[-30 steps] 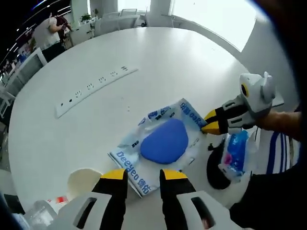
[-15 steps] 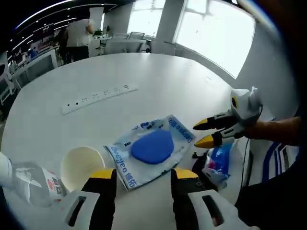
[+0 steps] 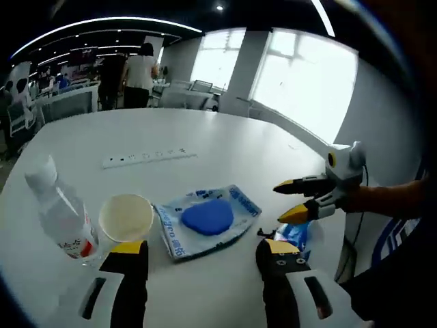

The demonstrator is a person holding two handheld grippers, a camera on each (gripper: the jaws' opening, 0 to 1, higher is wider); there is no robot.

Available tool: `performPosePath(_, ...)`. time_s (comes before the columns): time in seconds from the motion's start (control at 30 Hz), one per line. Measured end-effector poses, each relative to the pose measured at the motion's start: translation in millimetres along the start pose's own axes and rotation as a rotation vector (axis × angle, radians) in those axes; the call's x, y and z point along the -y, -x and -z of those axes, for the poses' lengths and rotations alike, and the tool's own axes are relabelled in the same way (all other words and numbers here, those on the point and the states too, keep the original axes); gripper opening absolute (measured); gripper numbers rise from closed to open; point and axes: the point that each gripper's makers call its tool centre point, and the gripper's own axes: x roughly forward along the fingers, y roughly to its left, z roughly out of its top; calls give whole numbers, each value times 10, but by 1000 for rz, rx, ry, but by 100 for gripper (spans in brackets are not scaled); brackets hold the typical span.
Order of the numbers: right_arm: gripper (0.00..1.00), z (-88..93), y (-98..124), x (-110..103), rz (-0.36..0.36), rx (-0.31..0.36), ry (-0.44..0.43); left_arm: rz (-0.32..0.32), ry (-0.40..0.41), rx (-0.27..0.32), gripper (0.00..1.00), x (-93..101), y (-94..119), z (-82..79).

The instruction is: Arrange the tabletop items into an orderly group along one side of the table until the central work area is clear of visible clutter.

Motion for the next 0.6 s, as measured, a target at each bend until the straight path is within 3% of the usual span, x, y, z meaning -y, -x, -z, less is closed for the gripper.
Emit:
performPosePath(0.2, 72, -49, 201, -156, 12, 22, 45, 6, 26, 84, 76, -3, 163, -18)
performPosePath(0.37, 80, -30, 325, -217, 16, 33, 57, 5, -8, 99, 84, -21, 291, 49)
performPosePath(0.6, 86, 48, 573, -175, 67, 61, -1, 3, -15, 106, 93, -102, 491, 168)
